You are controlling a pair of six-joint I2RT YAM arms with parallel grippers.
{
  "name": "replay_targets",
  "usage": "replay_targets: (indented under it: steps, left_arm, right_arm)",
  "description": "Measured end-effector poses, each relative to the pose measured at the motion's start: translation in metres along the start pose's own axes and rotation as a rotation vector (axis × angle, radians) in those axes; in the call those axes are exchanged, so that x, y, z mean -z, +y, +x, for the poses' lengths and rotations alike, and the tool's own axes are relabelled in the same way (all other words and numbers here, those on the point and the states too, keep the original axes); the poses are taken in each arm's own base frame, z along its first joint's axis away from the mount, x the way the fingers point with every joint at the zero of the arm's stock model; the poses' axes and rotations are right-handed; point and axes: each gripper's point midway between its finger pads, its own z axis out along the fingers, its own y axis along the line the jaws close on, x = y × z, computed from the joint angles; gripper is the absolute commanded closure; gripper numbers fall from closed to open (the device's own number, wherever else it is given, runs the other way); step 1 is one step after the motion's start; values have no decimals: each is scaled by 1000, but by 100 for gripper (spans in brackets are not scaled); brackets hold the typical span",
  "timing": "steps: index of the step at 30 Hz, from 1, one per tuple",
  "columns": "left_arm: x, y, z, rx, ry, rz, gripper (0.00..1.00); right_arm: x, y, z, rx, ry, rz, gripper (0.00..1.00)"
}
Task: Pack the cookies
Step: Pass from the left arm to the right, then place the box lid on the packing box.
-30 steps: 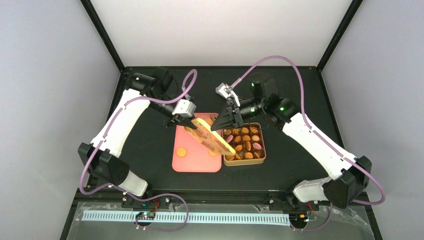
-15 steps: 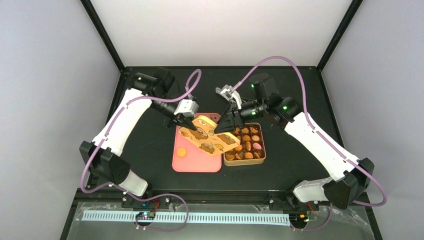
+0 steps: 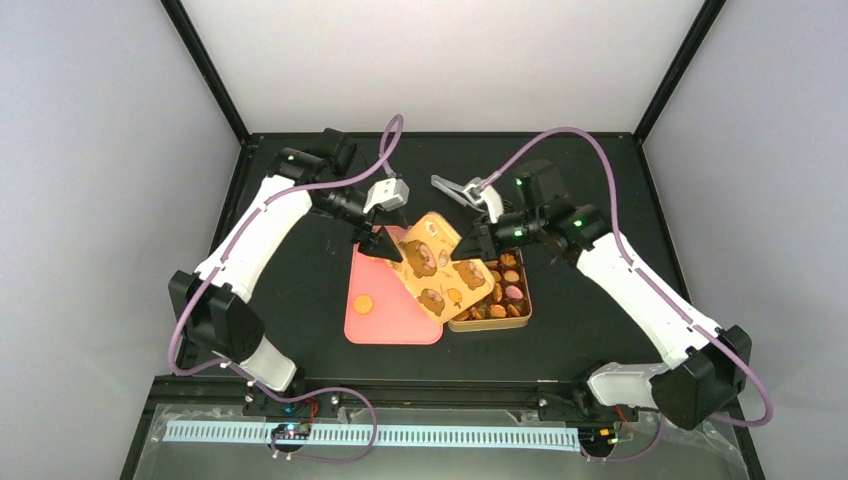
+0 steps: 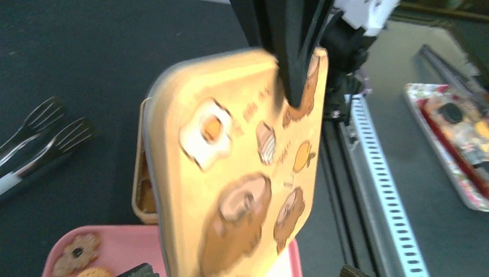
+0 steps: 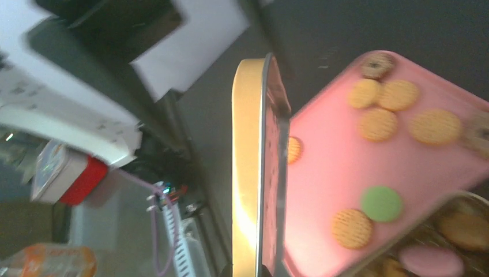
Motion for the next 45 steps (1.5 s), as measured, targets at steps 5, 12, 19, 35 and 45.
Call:
replay_targets:
  steps: [5,12,19,35,45]
  left_arm:
    - [-4,29,12,51,35,-124,10]
    - [-15,46,39,59,94,-180,13]
    - [-48,45,76,37,183,-163,17]
    - [-137,66,123,-72,348,-173,28]
    - [-146,74,126,-84,370,-206,28]
  right_arm:
    - [26,-76,15,-260,-79,124,99]
    - [48,-132,55,-567,-199,136,99]
    - [58,-151,79,-725,-310,112,97]
    - [64,-173,107,-792,-323,247,58]
    - [81,-183,121,-792,-250,449,37]
